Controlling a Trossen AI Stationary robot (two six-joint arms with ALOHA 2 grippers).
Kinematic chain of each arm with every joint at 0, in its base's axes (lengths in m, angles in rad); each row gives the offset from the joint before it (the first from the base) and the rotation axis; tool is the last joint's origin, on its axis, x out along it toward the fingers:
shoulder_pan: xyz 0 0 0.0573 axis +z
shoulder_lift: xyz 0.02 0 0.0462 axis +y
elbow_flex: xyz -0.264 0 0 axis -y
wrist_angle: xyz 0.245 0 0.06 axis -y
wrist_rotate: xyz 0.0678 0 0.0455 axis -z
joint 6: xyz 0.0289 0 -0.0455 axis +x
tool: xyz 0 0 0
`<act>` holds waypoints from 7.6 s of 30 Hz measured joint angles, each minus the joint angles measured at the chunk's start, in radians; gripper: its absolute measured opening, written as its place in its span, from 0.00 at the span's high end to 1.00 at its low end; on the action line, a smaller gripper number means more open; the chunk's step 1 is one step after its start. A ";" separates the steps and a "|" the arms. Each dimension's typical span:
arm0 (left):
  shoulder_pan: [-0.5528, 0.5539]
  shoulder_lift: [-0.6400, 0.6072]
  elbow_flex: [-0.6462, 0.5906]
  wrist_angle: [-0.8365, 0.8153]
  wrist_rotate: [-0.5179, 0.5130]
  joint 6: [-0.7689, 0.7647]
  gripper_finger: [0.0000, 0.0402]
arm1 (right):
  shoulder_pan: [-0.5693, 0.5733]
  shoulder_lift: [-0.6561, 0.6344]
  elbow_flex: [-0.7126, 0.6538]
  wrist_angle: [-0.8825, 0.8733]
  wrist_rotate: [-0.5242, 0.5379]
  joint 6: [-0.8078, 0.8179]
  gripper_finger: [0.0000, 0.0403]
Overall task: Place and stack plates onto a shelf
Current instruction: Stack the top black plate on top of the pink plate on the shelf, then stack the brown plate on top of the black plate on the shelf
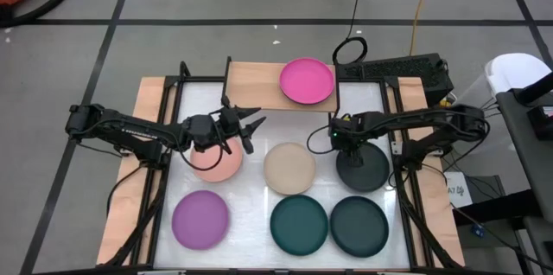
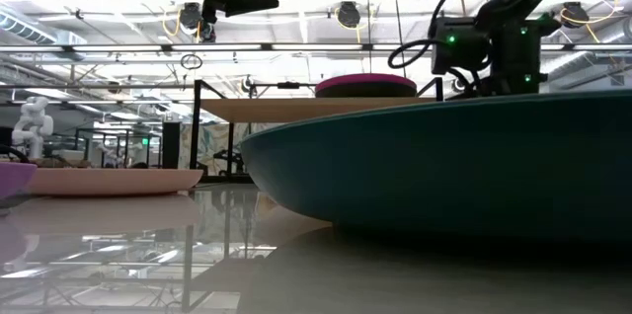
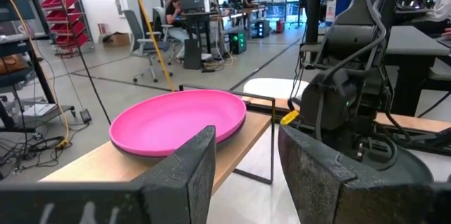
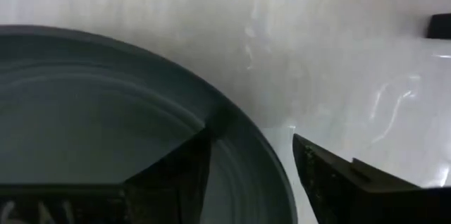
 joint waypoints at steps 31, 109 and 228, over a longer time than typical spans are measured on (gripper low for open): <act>0.000 0.000 0.000 0.001 0.000 -0.007 0.60 | -0.006 -0.479 0.014 -0.100 0.137 -0.027 1.00; -0.009 0.034 0.002 0.041 0.339 -0.089 0.60 | -0.198 -0.788 -0.230 1.052 -0.408 0.473 0.85; 0.332 0.618 1.090 -1.151 0.416 0.804 0.84 | -0.089 -0.900 -0.557 1.369 -0.444 0.474 0.85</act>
